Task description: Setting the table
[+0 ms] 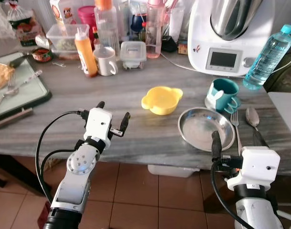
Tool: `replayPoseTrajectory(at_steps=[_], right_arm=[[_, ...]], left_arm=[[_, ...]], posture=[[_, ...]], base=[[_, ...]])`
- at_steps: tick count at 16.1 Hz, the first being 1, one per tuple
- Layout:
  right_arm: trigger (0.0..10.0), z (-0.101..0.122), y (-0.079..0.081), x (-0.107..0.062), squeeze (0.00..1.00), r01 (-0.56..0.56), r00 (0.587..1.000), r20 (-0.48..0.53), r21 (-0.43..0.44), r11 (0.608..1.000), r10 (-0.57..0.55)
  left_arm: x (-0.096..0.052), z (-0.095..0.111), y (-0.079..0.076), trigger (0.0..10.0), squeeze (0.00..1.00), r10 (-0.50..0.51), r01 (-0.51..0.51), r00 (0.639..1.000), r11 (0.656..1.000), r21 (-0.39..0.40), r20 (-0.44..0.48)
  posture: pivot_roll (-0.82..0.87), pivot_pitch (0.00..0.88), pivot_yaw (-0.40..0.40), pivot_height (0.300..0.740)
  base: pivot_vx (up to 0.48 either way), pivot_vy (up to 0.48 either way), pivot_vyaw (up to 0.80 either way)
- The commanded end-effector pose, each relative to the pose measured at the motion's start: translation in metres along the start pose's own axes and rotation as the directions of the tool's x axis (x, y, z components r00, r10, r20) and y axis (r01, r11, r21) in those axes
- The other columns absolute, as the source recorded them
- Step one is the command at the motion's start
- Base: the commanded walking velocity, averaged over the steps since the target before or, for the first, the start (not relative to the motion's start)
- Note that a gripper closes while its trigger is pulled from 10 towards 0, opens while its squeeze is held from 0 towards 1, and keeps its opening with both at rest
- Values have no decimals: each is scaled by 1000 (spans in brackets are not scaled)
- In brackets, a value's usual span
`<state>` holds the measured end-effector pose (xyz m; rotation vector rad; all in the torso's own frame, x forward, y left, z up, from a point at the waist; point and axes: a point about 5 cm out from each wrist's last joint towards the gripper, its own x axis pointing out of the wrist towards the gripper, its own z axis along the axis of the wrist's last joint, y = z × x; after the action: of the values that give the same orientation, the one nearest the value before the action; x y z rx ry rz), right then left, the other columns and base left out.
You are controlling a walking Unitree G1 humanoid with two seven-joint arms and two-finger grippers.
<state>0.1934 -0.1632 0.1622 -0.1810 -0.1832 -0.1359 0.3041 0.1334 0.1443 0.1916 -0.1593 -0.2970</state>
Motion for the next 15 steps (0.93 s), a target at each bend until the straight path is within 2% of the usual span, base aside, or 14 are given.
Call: replayPoseTrajectory(at_steps=[1,14,15], right_arm=[[10000,-2,0,-1,0,3,1000,-12,-4,1000,-4],[10000,-5,-1,-1,0,5,1000,-22,-10,1000,-6],[10000,-7,-1,-1,0,6,1000,-28,-13,1000,-6]], left_arm=[[-1,1,-2,10000,0,-7,7,1000,1000,8,-3],[0,-4,-8,10000,0,-39,39,999,999,-2,-26],[0,-6,-12,10000,0,-82,83,996,996,12,-28]], posture=[[33,105,-26,740],[26,112,-28,740],[26,113,-27,740]], base=[[-442,0,0],[-443,0,0],[0,0,0]])
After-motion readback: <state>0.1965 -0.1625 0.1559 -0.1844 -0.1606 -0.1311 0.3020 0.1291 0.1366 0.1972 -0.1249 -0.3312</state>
